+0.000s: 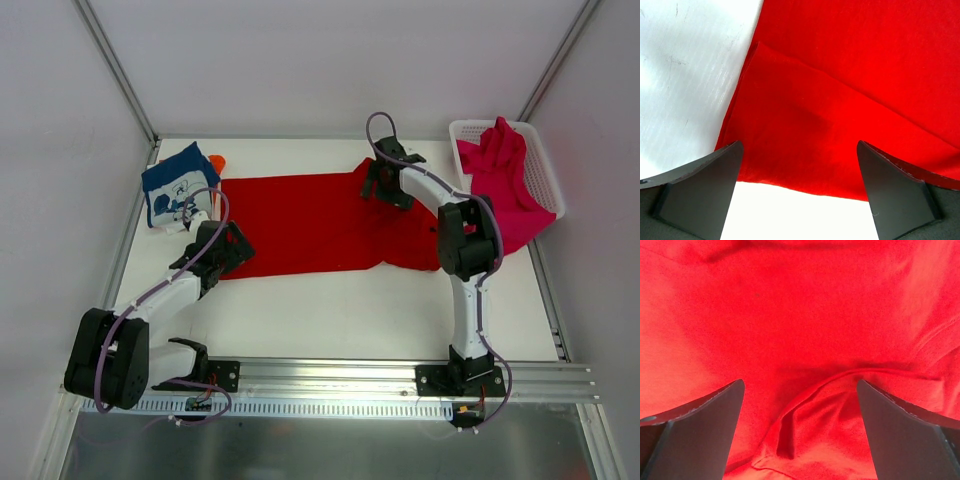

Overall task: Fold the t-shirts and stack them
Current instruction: Fold the flattened tshirt in 1/3 of the way, then grap the side of the flattened tshirt furthest away from the robot with both arms

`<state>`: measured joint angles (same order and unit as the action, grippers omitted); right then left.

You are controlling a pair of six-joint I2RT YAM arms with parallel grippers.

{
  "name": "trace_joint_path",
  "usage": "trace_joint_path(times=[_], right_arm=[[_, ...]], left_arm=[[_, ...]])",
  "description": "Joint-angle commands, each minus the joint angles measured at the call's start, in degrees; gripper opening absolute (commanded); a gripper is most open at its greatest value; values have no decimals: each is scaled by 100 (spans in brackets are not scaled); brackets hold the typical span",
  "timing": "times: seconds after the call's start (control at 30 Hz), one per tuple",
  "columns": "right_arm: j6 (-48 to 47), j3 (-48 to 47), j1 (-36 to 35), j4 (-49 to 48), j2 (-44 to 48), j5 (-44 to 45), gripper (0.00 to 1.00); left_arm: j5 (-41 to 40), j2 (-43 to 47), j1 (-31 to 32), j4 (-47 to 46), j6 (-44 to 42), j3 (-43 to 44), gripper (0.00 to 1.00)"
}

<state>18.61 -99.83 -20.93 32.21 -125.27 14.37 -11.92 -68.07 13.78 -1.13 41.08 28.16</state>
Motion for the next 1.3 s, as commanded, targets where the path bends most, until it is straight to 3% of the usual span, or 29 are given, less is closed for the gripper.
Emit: trace_joint_path(times=[0.0,0.27,0.43,0.7,0.9,1.27], right_arm=[[-410,-711,1,-12,170,49,99],[-1315,-1794,71,-162,372,-294,99],[-1308,-2128,405,-39,293,-716,99],[-983,-1506,1160,32,302,-505,99],[-640,-1100,1644,-592,-14,-1366,96],[-227,-1126,1513,-1129,-497,-1955,95]], left_arm=[[102,-30,-33,-107,-118,101,99],[603,207,11,-344,-539,663,99],[691,31,2,-476,-399,963,99],[972,-163,37,-494,-417,1042,99],[999,-22,63,-494,-443,832,99],[911,-267,133,-511,-443,770,99]])
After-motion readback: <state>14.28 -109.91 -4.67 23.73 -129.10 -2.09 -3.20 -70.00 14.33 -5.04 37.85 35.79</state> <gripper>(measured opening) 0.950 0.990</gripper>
